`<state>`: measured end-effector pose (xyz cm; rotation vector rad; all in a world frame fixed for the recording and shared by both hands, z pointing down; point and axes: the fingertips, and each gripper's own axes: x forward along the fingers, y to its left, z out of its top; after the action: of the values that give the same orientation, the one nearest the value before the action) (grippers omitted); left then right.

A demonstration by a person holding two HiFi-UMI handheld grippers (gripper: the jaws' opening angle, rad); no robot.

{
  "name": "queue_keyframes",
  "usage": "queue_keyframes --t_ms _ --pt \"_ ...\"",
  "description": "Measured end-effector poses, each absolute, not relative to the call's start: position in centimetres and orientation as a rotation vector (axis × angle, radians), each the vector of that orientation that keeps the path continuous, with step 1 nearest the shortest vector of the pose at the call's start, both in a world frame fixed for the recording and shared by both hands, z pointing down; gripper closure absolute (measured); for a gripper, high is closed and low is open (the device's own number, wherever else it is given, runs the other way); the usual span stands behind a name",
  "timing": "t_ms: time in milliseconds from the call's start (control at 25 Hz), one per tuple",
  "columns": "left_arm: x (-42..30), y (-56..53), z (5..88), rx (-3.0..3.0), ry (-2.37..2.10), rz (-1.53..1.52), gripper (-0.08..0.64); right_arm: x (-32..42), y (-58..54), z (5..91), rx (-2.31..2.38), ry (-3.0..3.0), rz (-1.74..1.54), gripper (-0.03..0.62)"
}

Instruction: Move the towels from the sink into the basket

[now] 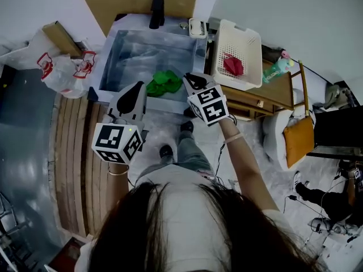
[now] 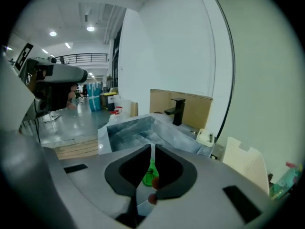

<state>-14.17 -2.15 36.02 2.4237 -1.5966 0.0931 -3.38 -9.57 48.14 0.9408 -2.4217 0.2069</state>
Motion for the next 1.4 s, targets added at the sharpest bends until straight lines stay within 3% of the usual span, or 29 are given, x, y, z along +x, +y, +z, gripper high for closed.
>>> queue_keyframes --t_ms 400,1400 --pt "-15.4 -5.8 37.0 2.299 -1.727 0.064 0.555 -6.8 -11.3 52.5 0.656 -2.399 0.201 0.557" --pt "-17.6 -11.1 40.9 1.956 -1.988 0.031 0.555 -12.4 -14.0 60.5 0.021 -2.224 0.032 0.441"
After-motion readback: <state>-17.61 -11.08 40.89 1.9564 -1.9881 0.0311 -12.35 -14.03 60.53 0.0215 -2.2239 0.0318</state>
